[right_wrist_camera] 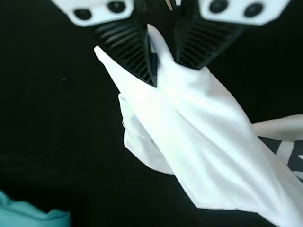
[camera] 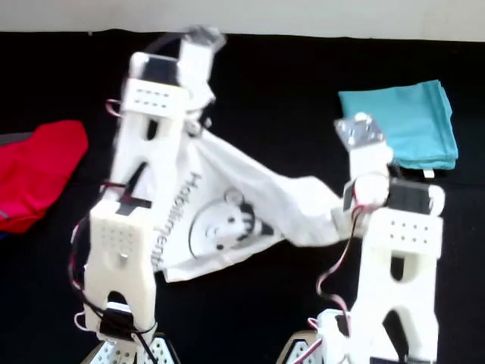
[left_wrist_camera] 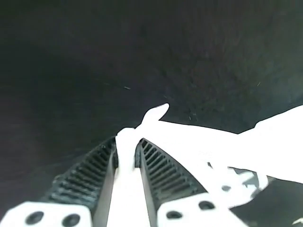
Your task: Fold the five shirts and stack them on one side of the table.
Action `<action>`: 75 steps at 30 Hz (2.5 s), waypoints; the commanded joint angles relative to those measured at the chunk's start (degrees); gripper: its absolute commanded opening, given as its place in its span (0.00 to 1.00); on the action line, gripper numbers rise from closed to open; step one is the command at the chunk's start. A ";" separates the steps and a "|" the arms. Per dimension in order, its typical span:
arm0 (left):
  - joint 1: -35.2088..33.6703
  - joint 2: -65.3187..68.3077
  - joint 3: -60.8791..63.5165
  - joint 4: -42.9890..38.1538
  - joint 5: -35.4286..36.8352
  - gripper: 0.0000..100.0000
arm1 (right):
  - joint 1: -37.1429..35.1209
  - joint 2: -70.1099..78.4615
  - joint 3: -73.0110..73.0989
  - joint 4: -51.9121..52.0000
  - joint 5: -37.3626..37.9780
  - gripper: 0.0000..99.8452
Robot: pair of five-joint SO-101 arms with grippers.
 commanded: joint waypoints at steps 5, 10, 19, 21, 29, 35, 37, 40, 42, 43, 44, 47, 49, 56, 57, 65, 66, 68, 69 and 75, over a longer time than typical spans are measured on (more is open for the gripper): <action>-3.74 -14.29 -2.77 1.49 0.62 0.01 | 0.84 22.73 -47.60 10.07 -0.70 0.01; -3.82 -24.04 -2.15 1.32 0.62 0.01 | 1.36 35.30 -75.47 13.93 -0.70 0.01; -4.79 -37.85 -2.24 1.32 0.62 0.01 | 3.74 36.09 -94.46 13.85 -0.97 0.01; -4.97 -39.78 -2.24 1.32 0.62 0.01 | 3.91 34.42 -96.92 13.85 -0.97 0.01; -7.16 -47.78 -1.98 1.32 0.53 0.01 | 3.91 26.07 -100.26 13.05 -0.88 0.01; -7.16 -46.64 6.90 1.67 0.62 0.01 | 3.65 26.07 -95.43 13.85 -0.97 0.01; -7.16 -46.46 14.20 1.67 0.62 0.01 | 3.56 26.24 -90.33 14.02 -1.41 0.01; -7.16 -46.29 26.24 1.41 0.62 0.01 | 2.95 25.89 -80.75 14.02 -4.40 0.01; -7.16 -46.11 34.42 1.14 0.62 0.01 | 1.36 25.89 -73.98 14.02 -6.15 0.01; -7.16 -46.11 38.81 0.35 0.62 0.01 | 0.48 25.80 -70.64 14.11 -6.86 0.01; -7.16 -46.20 43.21 -0.88 0.62 0.01 | -0.84 25.63 -67.21 14.11 -7.65 0.01; -7.16 -46.20 55.78 -5.01 1.49 0.01 | -5.58 22.20 -56.40 14.11 -8.97 0.01; -7.16 -46.20 63.78 -8.44 1.85 0.01 | -9.45 18.07 -47.78 13.93 -9.05 0.01; -7.16 -46.20 85.76 -18.37 1.76 0.01 | -12.35 2.86 -7.25 1.45 -8.70 0.01; -7.16 -46.20 87.96 -19.25 1.76 0.01 | -11.91 1.10 -1.80 -1.54 -8.70 0.01; -10.68 -46.64 93.49 -15.03 -8.09 0.17 | -11.65 -8.04 20.62 -5.85 -2.37 0.02; -12.26 -46.64 92.00 -12.92 -9.41 0.20 | -11.65 -9.01 20.88 -4.44 -1.05 0.04; -15.43 -46.73 87.25 -8.53 -12.13 0.20 | -11.74 -10.51 20.70 -1.36 0.26 0.10; -16.66 -46.73 84.09 -6.24 -13.27 0.19 | -11.74 -11.38 20.09 0.04 0.70 0.13; -19.74 -46.02 69.58 0.00 -14.68 0.19 | -11.74 -18.07 11.74 5.49 1.41 0.21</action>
